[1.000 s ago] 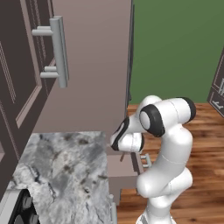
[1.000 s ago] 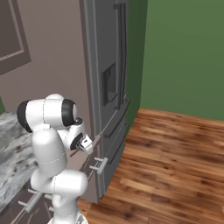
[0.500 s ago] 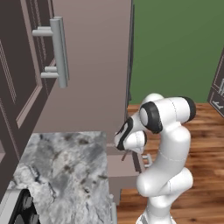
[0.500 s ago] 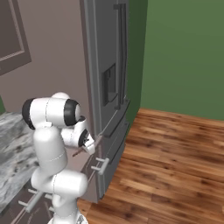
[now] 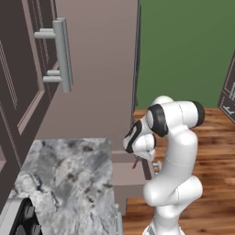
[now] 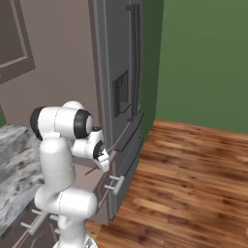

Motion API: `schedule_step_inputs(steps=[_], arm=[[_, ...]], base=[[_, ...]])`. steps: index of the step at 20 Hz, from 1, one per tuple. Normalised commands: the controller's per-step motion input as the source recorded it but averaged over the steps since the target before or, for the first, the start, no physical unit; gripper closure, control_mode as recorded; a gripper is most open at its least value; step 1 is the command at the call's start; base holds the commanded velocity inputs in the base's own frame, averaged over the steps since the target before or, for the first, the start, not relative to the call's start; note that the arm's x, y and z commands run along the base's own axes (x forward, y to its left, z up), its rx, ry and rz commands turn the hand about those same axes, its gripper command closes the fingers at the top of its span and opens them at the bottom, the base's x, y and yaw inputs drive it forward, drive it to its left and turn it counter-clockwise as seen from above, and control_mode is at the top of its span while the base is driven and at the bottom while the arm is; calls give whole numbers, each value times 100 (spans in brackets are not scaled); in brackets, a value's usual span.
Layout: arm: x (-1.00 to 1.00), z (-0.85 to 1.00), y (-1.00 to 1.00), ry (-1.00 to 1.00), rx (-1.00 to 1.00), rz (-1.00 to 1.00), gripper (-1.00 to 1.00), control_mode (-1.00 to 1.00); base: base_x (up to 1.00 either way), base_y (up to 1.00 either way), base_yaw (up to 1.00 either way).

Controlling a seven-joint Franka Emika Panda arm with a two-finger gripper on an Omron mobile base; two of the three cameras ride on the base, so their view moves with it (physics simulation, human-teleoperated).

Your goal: Organize the utensils by type. Pick up the wooden spoons from the counter and place them in the open cabinet. Then pick up the metallic utensils from the counter and place them in the open drawer.

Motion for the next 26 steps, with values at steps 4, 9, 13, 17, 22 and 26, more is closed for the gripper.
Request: schedule_step_inputs(steps=[4,9,13,17,22,26], arm=[[-14,-63,-37,0,0,0,100,-100],[-15,-63,-39,0,0,0,100,-100],[-16,-63,-39,-3,0,0,100,-100],[-18,-65,-42,-3,0,0,100,-100],[-16,-65,-44,-1,0,1,100,-100],[-13,-64,-37,0,0,0,100,-100]], base=[[0,0,0],[0,0,0],[0,0,0],[0,0,0],[0,0,0],[0,0,0]])
